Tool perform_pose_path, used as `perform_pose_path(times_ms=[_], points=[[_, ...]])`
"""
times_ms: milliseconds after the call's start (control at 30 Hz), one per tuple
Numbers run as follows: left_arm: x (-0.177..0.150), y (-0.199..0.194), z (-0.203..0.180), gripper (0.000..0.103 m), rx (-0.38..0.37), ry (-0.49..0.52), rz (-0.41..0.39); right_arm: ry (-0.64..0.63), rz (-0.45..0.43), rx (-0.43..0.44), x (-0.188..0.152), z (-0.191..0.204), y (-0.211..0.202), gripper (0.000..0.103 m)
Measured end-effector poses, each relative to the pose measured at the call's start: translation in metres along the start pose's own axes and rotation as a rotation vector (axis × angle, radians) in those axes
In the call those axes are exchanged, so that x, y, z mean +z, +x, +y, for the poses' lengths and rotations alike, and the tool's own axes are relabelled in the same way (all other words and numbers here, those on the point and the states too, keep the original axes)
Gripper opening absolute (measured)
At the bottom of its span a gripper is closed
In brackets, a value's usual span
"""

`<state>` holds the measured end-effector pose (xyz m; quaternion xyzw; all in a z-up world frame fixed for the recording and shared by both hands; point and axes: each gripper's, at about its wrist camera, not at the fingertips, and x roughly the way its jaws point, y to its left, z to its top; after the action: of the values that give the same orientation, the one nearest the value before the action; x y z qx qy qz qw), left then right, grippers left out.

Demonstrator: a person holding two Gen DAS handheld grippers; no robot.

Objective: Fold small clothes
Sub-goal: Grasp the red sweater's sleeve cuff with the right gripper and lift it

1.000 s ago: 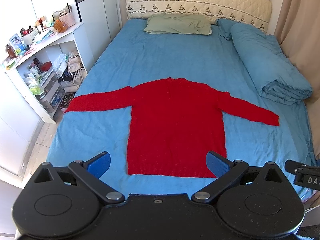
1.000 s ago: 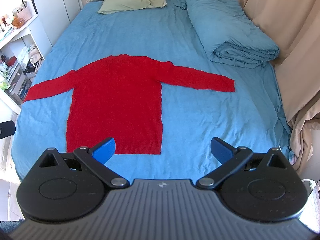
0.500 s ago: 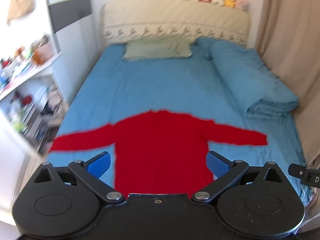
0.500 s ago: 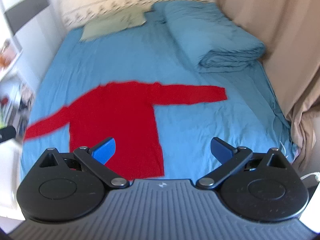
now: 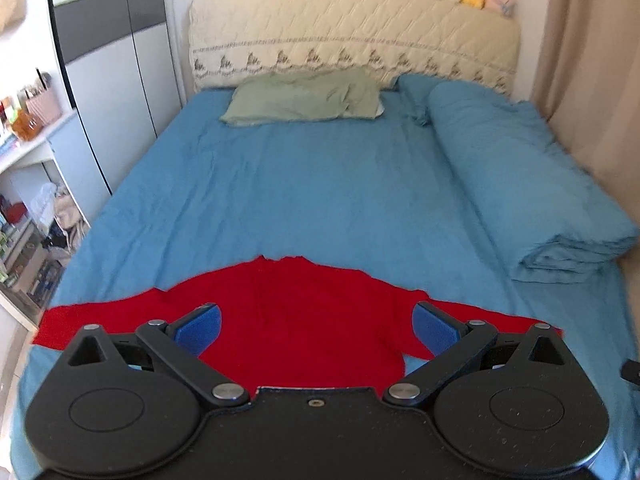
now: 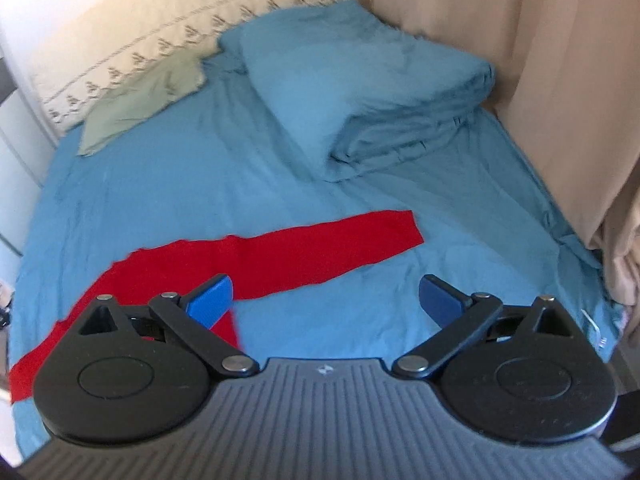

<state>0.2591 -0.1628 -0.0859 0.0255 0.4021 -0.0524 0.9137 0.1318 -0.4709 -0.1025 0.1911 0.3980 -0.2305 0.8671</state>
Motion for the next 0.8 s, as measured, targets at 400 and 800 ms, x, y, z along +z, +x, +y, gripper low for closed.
perform_pose_path(times_ms=[400, 800], points=[[-0.041, 0.244, -0.038, 0.103, 0.013, -0.003, 0.111, 0.096, 0.051, -0.053, -0.017, -0.083, 0.284, 0.094], [-0.072, 0.351, -0.038, 0.103, 0.003, 0.032, 0.163, 0.257, -0.008, -0.173, -0.047, -0.130, 0.386, 0.070]])
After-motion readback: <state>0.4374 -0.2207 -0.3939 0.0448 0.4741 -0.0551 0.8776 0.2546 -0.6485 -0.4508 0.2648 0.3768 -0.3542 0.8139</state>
